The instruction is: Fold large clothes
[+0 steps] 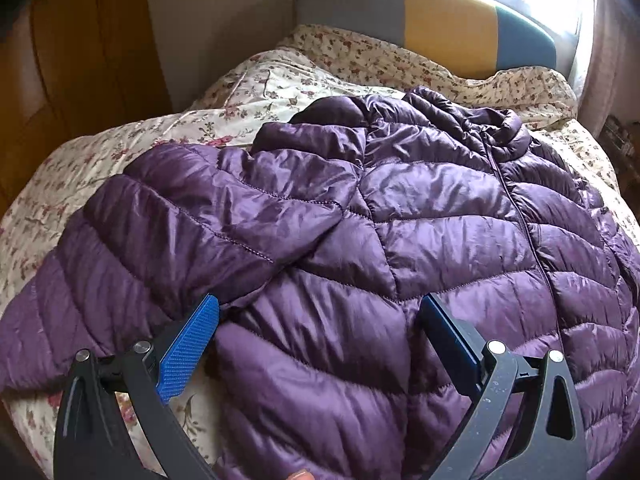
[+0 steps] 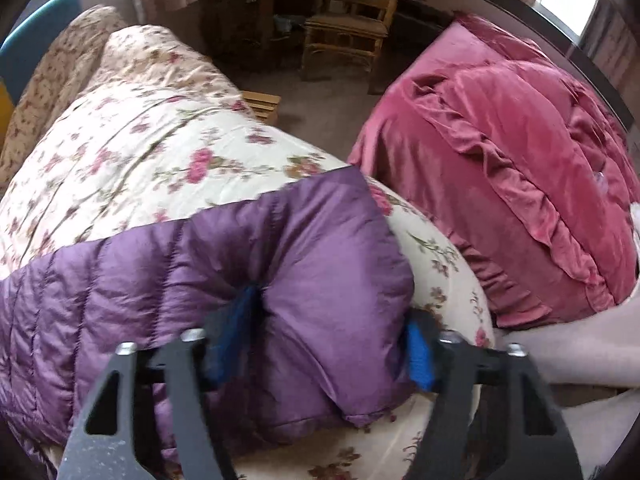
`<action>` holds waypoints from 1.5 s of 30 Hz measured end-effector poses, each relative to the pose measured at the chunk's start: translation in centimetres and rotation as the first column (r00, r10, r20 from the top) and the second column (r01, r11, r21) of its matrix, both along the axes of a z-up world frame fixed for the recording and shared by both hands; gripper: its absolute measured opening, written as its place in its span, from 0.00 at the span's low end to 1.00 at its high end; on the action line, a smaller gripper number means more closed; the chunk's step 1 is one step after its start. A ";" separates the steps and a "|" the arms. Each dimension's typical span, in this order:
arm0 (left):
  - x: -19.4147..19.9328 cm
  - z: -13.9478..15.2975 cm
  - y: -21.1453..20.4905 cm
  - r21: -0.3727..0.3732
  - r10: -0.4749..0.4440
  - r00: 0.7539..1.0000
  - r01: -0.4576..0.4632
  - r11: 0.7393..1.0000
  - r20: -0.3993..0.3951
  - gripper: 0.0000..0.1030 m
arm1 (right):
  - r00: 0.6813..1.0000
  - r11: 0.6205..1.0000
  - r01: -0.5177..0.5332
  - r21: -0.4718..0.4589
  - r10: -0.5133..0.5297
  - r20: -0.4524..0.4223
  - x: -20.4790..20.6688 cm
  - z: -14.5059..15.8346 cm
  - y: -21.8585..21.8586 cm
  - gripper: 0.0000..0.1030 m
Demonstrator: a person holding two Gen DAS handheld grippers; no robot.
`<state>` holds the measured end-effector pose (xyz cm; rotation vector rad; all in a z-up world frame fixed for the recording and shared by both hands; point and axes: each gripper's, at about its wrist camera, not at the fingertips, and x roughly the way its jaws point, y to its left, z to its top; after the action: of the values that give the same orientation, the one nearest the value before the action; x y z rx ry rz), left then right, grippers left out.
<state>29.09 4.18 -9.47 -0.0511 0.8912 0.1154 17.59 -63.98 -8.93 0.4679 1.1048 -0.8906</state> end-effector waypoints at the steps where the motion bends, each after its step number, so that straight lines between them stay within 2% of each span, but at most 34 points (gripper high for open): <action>1: 0.1 -0.1 -0.1 0.003 -0.002 1.000 0.002 1.000 0.000 0.97 | 1.000 1.000 -0.021 -0.009 0.021 -0.009 0.5 0.1 0.5 0.33; 2: 0.2 -0.2 0.0 0.004 -0.003 1.000 0.003 1.000 -0.002 0.97 | 0.999 0.999 -0.034 -0.022 0.034 -0.020 1.1 0.1 0.9 0.25; 3: 0.2 -0.4 0.0 0.003 -0.003 1.000 0.003 1.000 -0.005 0.97 | 0.999 0.999 -0.042 -0.033 0.042 -0.026 1.4 0.2 1.1 0.21; 9: 0.6 -0.6 0.1 -0.005 0.002 1.000 -0.002 1.000 -0.013 0.97 | 0.987 0.980 -0.155 -0.126 0.148 -0.066 4.1 1.0 4.9 0.17; 13: 1.0 -0.9 0.3 -0.019 -0.001 1.000 0.001 1.000 -0.027 0.97 | 0.966 0.946 -0.258 -0.198 0.248 -0.070 6.9 2.4 9.2 0.16; 19: 1.1 -1.1 0.7 -0.039 -0.011 0.999 0.010 0.999 -0.034 0.97 | 0.916 0.878 -0.398 -0.266 0.396 -0.065 11.1 4.3 15.9 0.16; 26: 0.9 -0.9 1.0 -0.050 -0.010 0.999 0.009 0.999 -0.032 0.97 | 0.846 0.808 -0.522 -0.274 0.530 -0.049 14.6 4.6 23.2 0.13; 29: 0.7 -0.9 1.2 -0.062 -0.003 1.000 0.001 0.998 -0.025 0.97 | 0.799 0.753 -0.588 -0.294 0.598 -0.066 15.6 4.0 27.2 0.12; 33: 0.3 -0.9 1.3 -0.051 -0.009 1.000 0.008 0.999 -0.018 0.97 | 0.708 0.639 -0.688 -0.345 0.695 -0.126 16.1 3.0 32.3 0.11; 37: 0.0 -0.6 1.3 -0.050 -0.019 1.000 0.019 0.999 -0.007 0.97 | 0.603 0.515 -0.769 -0.379 0.781 -0.163 16.1 2.5 37.6 0.11; 45: -1.6 0.1 2.7 -0.090 -0.011 1.000 0.012 0.996 0.020 0.97 | 0.418 0.341 -0.859 -0.381 0.898 -0.138 16.1 2.5 47.8 0.10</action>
<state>27.49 6.93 -9.37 -0.1306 0.8767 0.0640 33.70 -16.16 -6.43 -0.4672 0.8493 -0.0581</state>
